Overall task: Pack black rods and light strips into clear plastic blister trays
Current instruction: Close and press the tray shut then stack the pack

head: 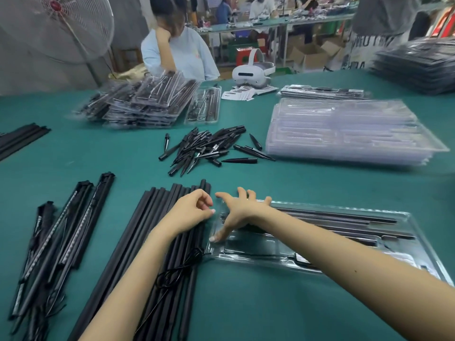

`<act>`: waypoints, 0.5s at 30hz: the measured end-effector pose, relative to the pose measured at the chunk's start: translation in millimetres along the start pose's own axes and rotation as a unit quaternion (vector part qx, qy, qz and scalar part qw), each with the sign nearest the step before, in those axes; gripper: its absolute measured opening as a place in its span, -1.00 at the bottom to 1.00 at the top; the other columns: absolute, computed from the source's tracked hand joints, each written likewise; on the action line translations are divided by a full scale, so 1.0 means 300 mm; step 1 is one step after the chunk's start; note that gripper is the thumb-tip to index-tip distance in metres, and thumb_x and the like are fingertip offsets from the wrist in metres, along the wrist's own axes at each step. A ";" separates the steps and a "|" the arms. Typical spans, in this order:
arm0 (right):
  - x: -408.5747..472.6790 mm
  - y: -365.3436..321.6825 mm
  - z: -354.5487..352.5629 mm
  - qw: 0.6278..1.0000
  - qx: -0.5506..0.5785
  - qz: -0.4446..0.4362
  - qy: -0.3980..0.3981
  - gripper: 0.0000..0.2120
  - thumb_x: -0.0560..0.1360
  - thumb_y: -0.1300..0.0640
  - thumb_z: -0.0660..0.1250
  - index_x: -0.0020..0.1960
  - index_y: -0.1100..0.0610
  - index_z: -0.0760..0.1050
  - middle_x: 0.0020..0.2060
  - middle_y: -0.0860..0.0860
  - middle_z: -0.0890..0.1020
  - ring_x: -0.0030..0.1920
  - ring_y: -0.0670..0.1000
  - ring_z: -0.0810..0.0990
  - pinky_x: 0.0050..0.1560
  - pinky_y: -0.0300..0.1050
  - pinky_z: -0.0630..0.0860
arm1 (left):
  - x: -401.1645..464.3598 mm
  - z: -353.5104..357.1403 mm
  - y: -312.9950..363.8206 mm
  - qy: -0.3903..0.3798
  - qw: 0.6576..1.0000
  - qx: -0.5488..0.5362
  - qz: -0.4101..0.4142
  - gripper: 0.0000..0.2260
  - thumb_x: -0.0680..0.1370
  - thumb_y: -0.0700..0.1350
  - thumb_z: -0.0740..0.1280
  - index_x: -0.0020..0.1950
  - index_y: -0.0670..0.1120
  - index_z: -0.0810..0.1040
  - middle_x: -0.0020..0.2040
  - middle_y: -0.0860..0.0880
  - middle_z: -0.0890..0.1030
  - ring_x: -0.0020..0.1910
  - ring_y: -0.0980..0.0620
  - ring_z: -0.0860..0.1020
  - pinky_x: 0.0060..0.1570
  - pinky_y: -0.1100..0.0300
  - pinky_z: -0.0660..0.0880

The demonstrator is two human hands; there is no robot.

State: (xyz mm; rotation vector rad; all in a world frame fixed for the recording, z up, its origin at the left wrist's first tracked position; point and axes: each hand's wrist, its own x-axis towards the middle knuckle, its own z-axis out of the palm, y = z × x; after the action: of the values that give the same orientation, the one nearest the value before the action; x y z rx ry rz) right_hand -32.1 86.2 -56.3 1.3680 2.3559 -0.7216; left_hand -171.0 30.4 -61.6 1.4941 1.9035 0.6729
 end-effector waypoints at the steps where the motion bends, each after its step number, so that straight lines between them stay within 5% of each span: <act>1: 0.000 -0.004 -0.003 1.000 -0.001 0.001 -0.003 0.13 0.21 -0.34 0.49 0.52 -0.23 -0.17 0.54 0.16 -0.22 0.53 0.19 -0.25 0.33 0.48 -0.18 | 0.000 0.005 0.006 -0.007 1.000 -0.008 0.001 -0.89 0.52 -0.22 0.37 -0.07 -0.06 0.47 -0.20 0.04 0.51 -0.28 0.16 0.45 -0.19 0.34 0.40; 6: 0.003 -0.031 -0.046 0.997 -0.053 -0.007 -0.047 0.03 0.26 -0.27 0.51 0.51 -0.18 -0.04 0.53 0.20 -0.13 0.53 0.23 -0.10 0.32 0.53 0.04 | -0.016 0.015 0.020 -0.055 0.997 -0.049 -0.004 -0.78 0.49 -0.28 0.38 0.08 -0.13 0.44 -0.12 0.02 0.48 -0.25 0.12 0.42 -0.19 0.36 0.42; 10: 0.012 -0.071 -0.087 0.987 -0.149 -0.036 -0.044 -0.11 0.25 -0.24 0.53 0.45 -0.08 0.21 0.42 0.08 0.29 0.43 0.20 0.21 0.30 0.42 0.24 | -0.028 0.013 0.001 -0.069 0.997 -0.022 -0.030 -0.71 0.46 -0.29 0.42 0.07 -0.09 0.40 -0.04 -0.05 0.49 -0.21 0.06 0.48 -0.08 0.18 0.48; 13: 0.015 -0.129 -0.114 0.936 -0.323 -0.141 -0.006 -0.10 0.24 -0.31 0.49 0.44 0.02 0.26 0.41 0.05 0.27 0.44 0.18 0.14 0.24 0.60 0.11 | -0.029 0.021 -0.010 -0.049 0.997 -0.023 -0.053 -0.73 0.47 -0.28 0.43 -0.04 -0.08 0.34 -0.18 -0.05 0.55 -0.33 0.07 0.53 -0.28 0.20 0.53; 15: 0.024 -0.144 -0.121 0.922 -0.341 -0.184 -0.004 -0.06 0.23 -0.30 0.49 0.46 0.06 0.24 0.42 0.04 0.22 0.45 0.15 0.07 0.18 0.67 0.06 | -0.031 0.020 -0.017 -0.040 0.995 -0.054 -0.074 -0.71 0.47 -0.30 0.42 -0.09 -0.10 0.30 -0.31 -0.06 0.56 -0.46 0.08 0.54 -0.40 0.22 0.54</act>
State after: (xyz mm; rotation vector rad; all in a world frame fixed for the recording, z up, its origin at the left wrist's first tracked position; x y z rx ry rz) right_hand -74.1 94.3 -18.9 0.6304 2.5201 0.0463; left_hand -168.4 20.3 -67.9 1.2793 1.8654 0.6282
